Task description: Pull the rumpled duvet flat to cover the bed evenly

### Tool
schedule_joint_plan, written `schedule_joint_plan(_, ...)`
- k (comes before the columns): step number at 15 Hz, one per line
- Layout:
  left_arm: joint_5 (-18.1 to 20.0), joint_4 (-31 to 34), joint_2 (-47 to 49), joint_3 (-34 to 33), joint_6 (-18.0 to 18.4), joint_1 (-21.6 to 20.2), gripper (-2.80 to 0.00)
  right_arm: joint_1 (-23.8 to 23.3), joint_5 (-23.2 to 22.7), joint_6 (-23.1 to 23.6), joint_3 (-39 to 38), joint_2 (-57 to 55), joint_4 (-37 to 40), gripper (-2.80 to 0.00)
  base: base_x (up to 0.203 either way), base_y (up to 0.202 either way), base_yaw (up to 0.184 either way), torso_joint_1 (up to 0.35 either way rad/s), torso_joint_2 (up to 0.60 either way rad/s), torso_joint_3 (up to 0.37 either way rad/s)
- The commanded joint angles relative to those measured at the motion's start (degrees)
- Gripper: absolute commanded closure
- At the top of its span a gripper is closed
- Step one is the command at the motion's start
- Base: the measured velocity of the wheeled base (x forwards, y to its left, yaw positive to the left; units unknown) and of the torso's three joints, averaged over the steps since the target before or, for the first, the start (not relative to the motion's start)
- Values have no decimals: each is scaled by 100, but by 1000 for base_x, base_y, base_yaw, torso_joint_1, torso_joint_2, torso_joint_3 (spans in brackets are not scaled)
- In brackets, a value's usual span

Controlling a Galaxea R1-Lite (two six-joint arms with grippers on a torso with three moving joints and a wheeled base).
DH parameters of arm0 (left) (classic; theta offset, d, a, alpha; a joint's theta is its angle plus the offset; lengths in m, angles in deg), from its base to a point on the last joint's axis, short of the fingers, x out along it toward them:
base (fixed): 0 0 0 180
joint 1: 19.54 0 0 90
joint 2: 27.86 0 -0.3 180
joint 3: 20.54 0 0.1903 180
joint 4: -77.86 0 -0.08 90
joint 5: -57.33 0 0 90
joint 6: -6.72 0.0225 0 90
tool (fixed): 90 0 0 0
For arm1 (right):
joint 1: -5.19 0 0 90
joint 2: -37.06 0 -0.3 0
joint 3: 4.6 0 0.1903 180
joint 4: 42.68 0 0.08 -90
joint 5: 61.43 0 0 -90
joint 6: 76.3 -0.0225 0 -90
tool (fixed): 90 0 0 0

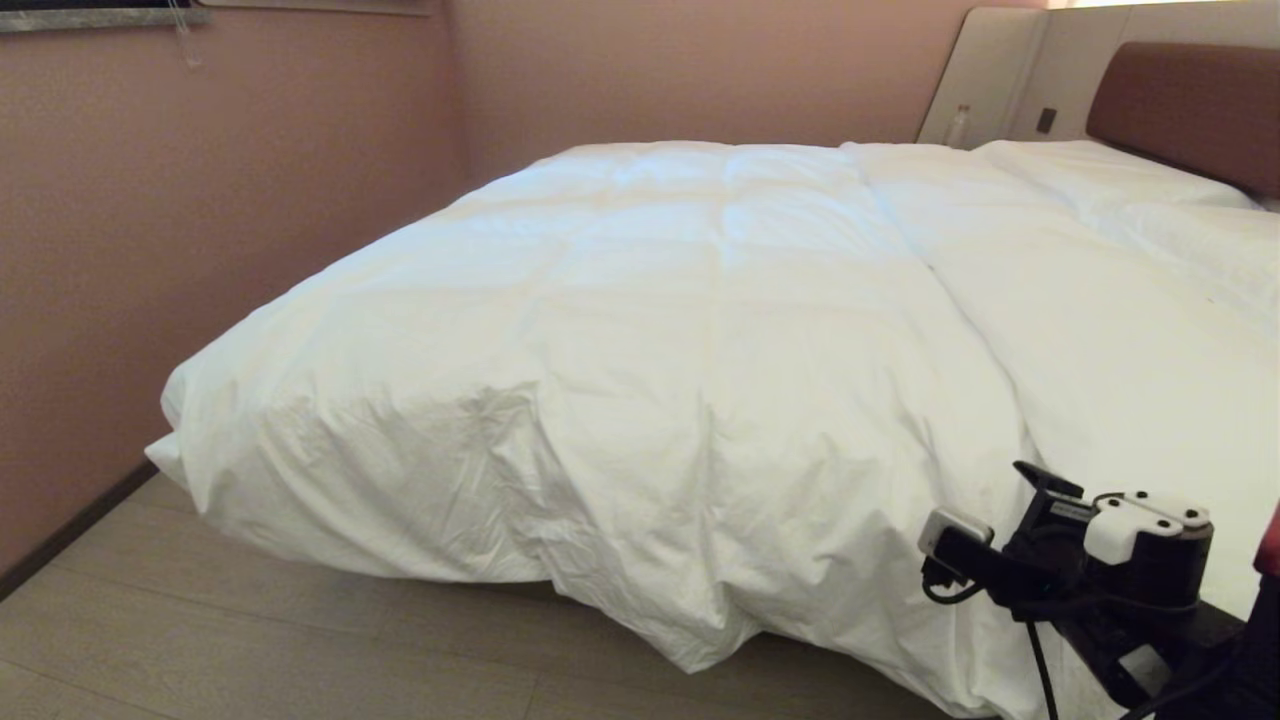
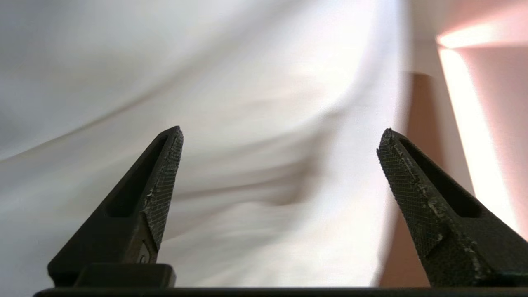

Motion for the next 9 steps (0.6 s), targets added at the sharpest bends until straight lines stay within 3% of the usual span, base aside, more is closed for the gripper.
schedule_joint_plan(1,0,0,0,0,-8,-1,0,2,500,120,284,636,-45,-280,0,0,0,0,0,0)
schedule_joint_plan(6,0,0,0,0,-8,-1,0,-20,1111,236,1403,1314,146,-280,0,0,0,0,0,0)
schedule_joint_plan(9,0,0,0,0,-8,-1,0,-52,1779,142,2996,1379,162,-280,0,0,0,0,0,0)
